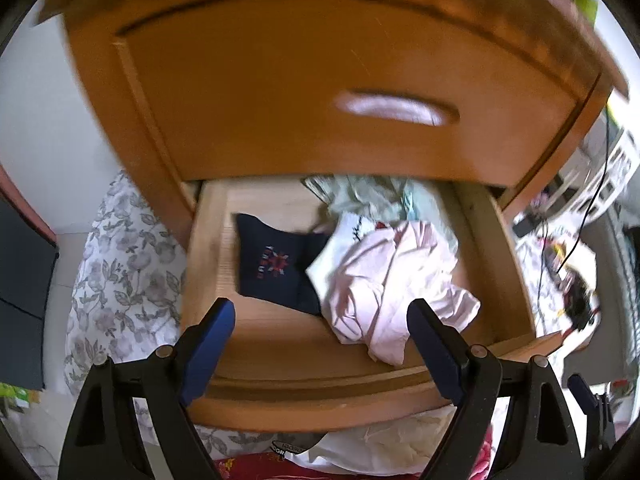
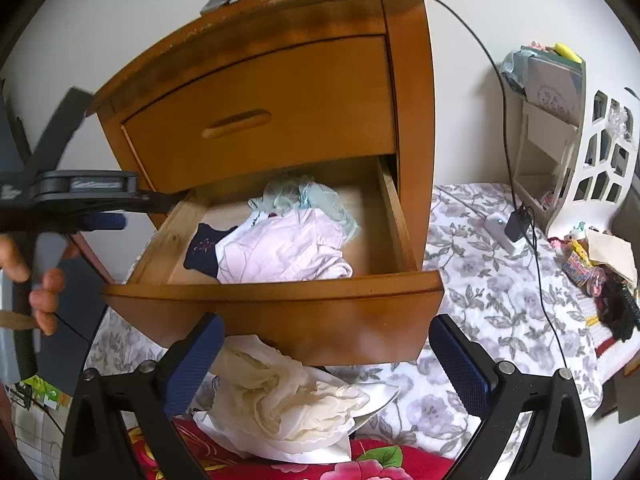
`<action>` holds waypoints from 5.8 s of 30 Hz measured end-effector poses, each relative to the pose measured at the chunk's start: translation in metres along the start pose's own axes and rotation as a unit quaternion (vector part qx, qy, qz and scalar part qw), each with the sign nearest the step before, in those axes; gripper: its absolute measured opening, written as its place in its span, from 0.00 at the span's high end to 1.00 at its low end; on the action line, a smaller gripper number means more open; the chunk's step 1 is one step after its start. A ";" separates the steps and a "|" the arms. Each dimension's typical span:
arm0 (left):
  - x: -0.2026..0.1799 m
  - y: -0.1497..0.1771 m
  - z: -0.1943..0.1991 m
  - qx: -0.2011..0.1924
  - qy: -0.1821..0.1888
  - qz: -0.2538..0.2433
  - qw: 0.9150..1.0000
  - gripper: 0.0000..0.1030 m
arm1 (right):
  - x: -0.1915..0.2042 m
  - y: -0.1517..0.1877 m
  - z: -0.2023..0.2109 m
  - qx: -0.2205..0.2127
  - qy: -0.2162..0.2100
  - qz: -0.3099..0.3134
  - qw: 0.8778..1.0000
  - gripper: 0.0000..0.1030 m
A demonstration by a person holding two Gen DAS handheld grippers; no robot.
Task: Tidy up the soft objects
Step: 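Move the left gripper into the drawer above the pink cloth, then close the left gripper on the pink cloth, then lift the pink cloth up out of the drawer with the left gripper, then lower the pink cloth onto the cream cloth and open the left gripper, then move the right gripper into the drawer above the white Hello Kitty sock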
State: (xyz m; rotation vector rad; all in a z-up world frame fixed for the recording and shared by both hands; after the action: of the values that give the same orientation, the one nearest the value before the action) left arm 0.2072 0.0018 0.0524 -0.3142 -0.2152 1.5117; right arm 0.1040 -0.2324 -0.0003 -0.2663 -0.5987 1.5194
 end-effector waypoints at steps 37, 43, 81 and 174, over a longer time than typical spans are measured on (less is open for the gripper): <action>-0.064 -0.007 -0.129 0.166 -0.006 -0.053 0.985 0.75 | -0.010 0.012 -0.031 0.030 -0.016 -0.016 0.999 0.00; -0.068 0.002 -0.130 0.151 -0.006 -0.066 0.986 0.90 | -0.010 0.012 -0.029 0.028 -0.014 -0.016 0.999 0.00; -0.046 -0.005 0.120 -0.224 0.216 -0.040 0.950 0.93 | -0.002 0.023 0.011 0.007 0.007 -0.009 1.000 0.00; 0.023 0.140 0.041 -0.154 -0.009 0.079 0.985 0.02 | 0.040 0.046 0.017 0.017 0.023 0.051 0.998 0.00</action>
State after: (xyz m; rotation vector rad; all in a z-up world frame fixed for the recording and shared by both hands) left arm 0.0624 0.0320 0.0433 -0.5744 -0.4502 1.6381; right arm 0.0535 -0.1940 -0.0024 -0.3083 -0.5293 1.6168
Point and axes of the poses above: each gripper's, at about its wrist camera, not at the fingertips, and z roughly against the way its jaws point, x to its left, y to its underside, the point moved 8 cm from there along -z, roughly the way its jaws point, and after that the axes turned 9 degrees about x, right-handed, at the moved point
